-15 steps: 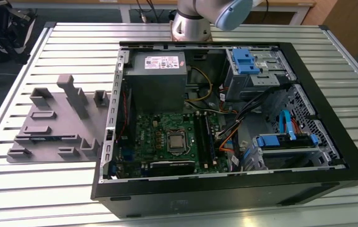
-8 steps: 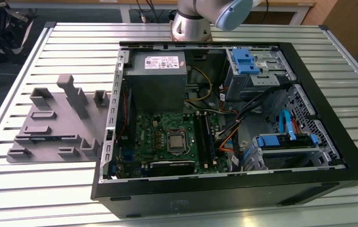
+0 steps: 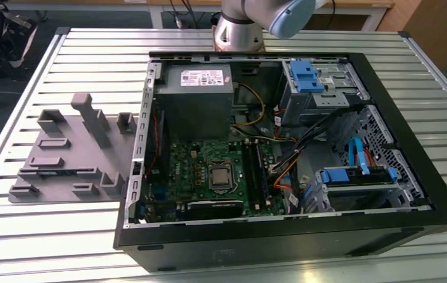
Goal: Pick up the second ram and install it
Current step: 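Reach for the second ram, then pick up the second ram and move it above second insertion slot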
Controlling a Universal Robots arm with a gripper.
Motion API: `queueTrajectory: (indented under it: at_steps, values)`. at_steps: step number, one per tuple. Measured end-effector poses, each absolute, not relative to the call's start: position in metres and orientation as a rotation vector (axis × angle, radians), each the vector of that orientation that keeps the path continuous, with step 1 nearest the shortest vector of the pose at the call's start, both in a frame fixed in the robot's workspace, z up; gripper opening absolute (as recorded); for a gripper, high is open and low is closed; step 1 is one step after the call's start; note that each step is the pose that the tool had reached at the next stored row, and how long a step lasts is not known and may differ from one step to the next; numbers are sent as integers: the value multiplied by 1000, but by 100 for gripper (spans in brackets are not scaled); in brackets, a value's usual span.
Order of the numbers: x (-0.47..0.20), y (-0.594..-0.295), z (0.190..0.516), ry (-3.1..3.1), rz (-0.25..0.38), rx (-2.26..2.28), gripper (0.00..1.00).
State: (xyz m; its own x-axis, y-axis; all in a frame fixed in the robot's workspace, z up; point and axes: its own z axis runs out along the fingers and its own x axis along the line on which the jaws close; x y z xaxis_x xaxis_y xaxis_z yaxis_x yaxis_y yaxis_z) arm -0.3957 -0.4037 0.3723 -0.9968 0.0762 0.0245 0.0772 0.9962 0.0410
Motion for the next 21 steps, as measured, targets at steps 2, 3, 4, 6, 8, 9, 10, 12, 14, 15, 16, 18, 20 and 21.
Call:
queueTrajectory:
  at_steps: [2, 3, 4, 6, 8, 9, 10, 12, 14, 15, 16, 18, 20, 21]
  values:
    - [-398, -404, 372, -3116, -65, -120, 11]
    - [-399, -404, 372, -3116, -65, -120, 11]
    - [-400, -404, 372, -3116, -65, -120, 11]
    - [-401, -404, 372, -3116, -65, -120, 11]
    - [-402, -404, 372, -3116, -65, -120, 11]
    - [-402, -404, 372, -3116, -65, -120, 11]
    - [-402, -404, 372, -3116, -65, -120, 11]
    - [-402, -404, 372, -3116, -65, -120, 11]
    - [-402, -404, 372, -3116, -65, -120, 11]
    - [-402, -404, 372, -3116, -65, -120, 11]
    - [-402, -404, 372, -3116, -65, -120, 11]
    - [-402, -404, 372, -3116, -65, -119, 11]
    - [-402, -404, 372, -3116, -65, -117, 11]
    - [-402, -404, 372, -3116, -65, -113, 11]
